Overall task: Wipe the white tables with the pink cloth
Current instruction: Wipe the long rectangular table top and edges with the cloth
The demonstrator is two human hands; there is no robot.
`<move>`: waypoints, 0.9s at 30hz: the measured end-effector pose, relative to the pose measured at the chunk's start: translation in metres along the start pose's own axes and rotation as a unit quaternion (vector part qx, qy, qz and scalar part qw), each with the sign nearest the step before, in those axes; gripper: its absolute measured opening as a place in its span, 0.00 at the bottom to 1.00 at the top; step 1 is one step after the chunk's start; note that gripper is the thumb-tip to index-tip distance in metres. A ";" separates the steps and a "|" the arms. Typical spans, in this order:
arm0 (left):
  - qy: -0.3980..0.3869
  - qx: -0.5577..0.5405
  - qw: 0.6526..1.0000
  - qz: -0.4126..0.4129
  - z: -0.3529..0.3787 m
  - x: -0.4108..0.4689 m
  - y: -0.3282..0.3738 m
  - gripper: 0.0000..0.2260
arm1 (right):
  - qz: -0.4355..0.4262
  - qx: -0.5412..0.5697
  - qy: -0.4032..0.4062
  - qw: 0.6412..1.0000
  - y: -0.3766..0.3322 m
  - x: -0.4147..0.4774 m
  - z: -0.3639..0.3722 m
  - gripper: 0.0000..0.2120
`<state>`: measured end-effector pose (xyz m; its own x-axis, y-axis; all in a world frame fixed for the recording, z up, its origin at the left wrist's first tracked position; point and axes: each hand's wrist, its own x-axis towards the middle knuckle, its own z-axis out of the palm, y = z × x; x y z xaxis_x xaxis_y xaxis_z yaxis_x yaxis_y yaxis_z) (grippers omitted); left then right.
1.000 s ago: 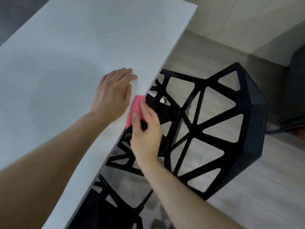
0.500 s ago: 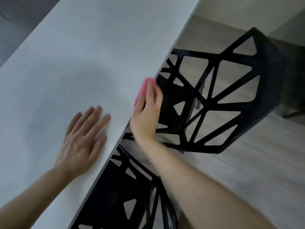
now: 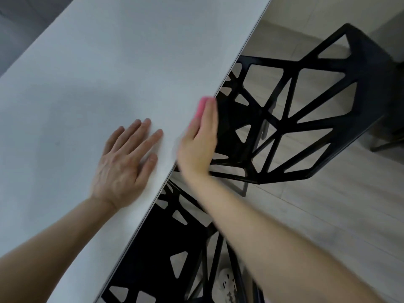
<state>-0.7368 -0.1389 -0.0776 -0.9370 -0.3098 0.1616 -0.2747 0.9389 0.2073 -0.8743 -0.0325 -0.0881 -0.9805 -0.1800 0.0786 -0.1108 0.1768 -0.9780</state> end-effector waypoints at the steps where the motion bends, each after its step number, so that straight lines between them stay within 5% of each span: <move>1: 0.002 -0.002 1.000 0.001 0.000 0.000 0.000 0.23 | 0.002 -0.013 0.019 1.000 0.007 0.041 0.002 0.23; 3: 0.004 -0.007 1.000 0.004 0.001 0.001 -0.001 0.23 | 0.037 -0.017 0.036 0.999 0.010 0.084 0.002 0.23; 6: 0.010 -0.004 1.000 0.004 0.001 0.000 -0.002 0.23 | 0.035 0.028 0.033 0.998 -0.008 0.038 0.002 0.24; 11: -0.003 0.000 1.000 0.000 0.001 0.000 -0.001 0.23 | 0.056 0.037 -0.126 0.990 -0.032 -0.114 -0.027 0.27; 18: 0.007 -0.005 1.000 0.000 0.002 0.000 -0.002 0.23 | 0.054 -0.027 0.025 0.998 0.003 0.082 0.004 0.25; 24: 0.001 -0.003 1.000 -0.001 0.000 0.000 0.000 0.23 | 0.031 0.017 -0.140 0.989 -0.027 -0.116 -0.028 0.27; 27: 0.005 -0.004 1.000 0.003 0.000 0.001 0.000 0.23 | 0.037 0.014 -0.111 0.993 -0.021 -0.090 -0.018 0.26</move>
<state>-0.7375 -0.1393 -0.0777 -0.9363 -0.3062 0.1718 -0.2677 0.9393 0.2146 -0.7866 -0.0022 -0.0711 -0.9259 -0.3762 -0.0345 -0.0331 0.1718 -0.9846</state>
